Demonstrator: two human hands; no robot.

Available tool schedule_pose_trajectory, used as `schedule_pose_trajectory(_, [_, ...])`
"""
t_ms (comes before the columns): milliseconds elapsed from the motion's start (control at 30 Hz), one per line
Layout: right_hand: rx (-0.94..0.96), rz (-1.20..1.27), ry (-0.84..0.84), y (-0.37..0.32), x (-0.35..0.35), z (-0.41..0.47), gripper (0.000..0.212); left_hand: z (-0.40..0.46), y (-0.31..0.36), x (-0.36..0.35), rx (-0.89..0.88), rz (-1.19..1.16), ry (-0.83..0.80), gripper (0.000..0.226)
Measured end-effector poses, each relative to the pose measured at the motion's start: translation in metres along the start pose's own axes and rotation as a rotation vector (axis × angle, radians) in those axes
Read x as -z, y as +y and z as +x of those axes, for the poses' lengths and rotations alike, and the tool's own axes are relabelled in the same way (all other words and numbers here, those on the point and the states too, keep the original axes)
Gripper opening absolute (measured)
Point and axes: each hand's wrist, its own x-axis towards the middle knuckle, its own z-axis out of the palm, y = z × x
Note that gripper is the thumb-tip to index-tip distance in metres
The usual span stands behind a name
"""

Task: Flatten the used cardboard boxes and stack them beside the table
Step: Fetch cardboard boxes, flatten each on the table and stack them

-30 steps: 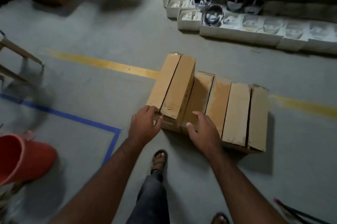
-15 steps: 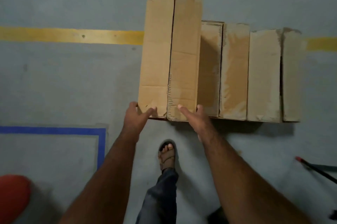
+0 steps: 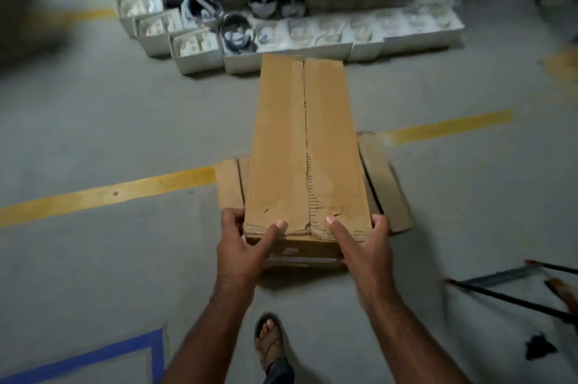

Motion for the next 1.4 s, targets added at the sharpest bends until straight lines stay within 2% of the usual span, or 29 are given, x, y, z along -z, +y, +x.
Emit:
schedule_pose_trajectory(133, [0.093, 0.064, 0.232, -0.028, 0.117, -0.022, 0.074, -0.051, 0.074, -0.075, -0.140, 0.004, -0.222, 0.058])
schedule_pose_trajectory(233, [0.114, 0.124, 0.403, -0.031, 0.203, -0.040, 0.080, -0.099, 0.115, -0.138, -0.252, 0.012, -0.390, 0.052])
schedule_pose_trajectory(367, [0.105, 0.283, 0.640, -0.002, 0.329, -0.078, 0.096, -0.189, 0.150, -0.236, -0.395, 0.043, -0.615, 0.044])
schedule_pose_trajectory(533, [0.061, 0.458, 0.886, 0.065, 0.460, -0.136, 0.095, -0.306, 0.150, -0.348, -0.496, 0.092, -0.902, 0.051])
schedule_pose_trajectory(667, [0.012, 0.529, 1.035, 0.123, 0.537, -0.173, 0.082, -0.383, 0.130, -0.422, -0.507, 0.143, -1.113, 0.044])
schedule_pose_trajectory(733, [-0.026, 0.536, 1.103, 0.146, 0.567, -0.186, 0.060, -0.414, 0.117, -0.454, -0.496, 0.147, -1.196, 0.042])
schedule_pose_trajectory(833, [-0.081, 0.559, 1.153, 0.181, 0.600, -0.199, 0.055, -0.454, 0.097, -0.489, -0.451, 0.171, -1.286, 0.042])
schedule_pose_trajectory(1000, [-0.178, 0.611, 1.201, 0.221, 0.641, -0.199, 0.063, -0.486, 0.073, -0.542, -0.406, 0.249, -1.369, 0.045])
schedule_pose_trajectory(1167, [-0.257, 0.682, 1.229, 0.250, 0.683, -0.167, 0.095, -0.500, 0.061, -0.605, -0.363, 0.297, -1.440, 0.045])
schedule_pose_trajectory(1233, [-0.277, 0.677, 1.232, 0.261, 0.698, -0.151, 0.098, -0.502, 0.057, -0.628, -0.344, 0.324, -1.470, 0.045])
schedule_pose_trajectory(1300, [-0.320, 0.677, 1.214, 0.270, 0.710, -0.138, 0.092, -0.499, 0.050, -0.650, -0.315, 0.363, -1.489, 0.046])
schedule_pose_trajectory(1400, [-0.358, 0.653, 1.198, 0.282, 0.725, -0.123, 0.070, -0.495, 0.041, -0.674, -0.323, 0.430, -1.512, 0.047])
